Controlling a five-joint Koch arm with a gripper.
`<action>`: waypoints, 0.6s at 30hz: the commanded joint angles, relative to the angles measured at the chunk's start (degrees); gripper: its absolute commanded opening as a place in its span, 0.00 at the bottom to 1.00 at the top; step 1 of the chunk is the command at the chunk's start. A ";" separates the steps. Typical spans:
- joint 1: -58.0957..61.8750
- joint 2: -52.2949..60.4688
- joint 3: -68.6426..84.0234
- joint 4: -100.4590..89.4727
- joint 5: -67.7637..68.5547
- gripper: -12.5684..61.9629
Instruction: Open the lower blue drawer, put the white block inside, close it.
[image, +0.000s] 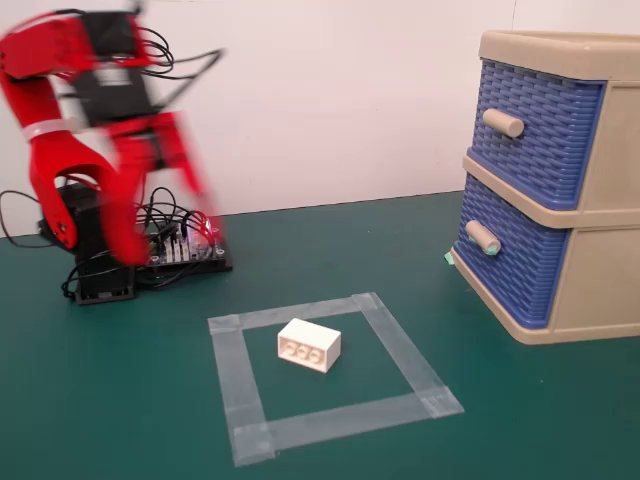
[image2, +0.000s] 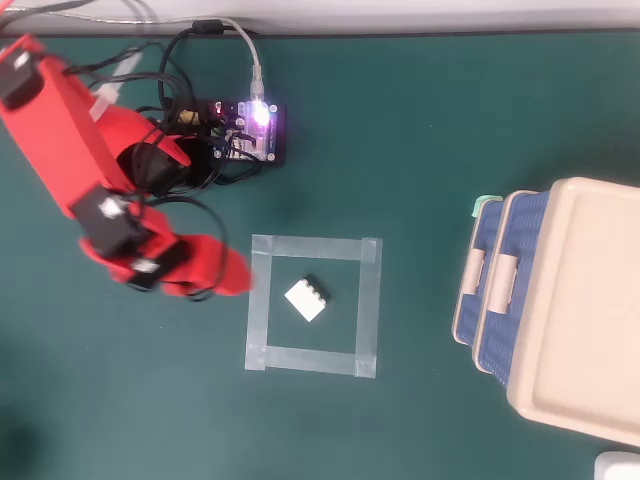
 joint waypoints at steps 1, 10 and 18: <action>-9.05 -3.43 -1.85 -15.38 11.34 0.62; -22.50 -20.39 2.20 -61.52 27.33 0.62; -27.51 -40.69 13.01 -114.79 36.21 0.62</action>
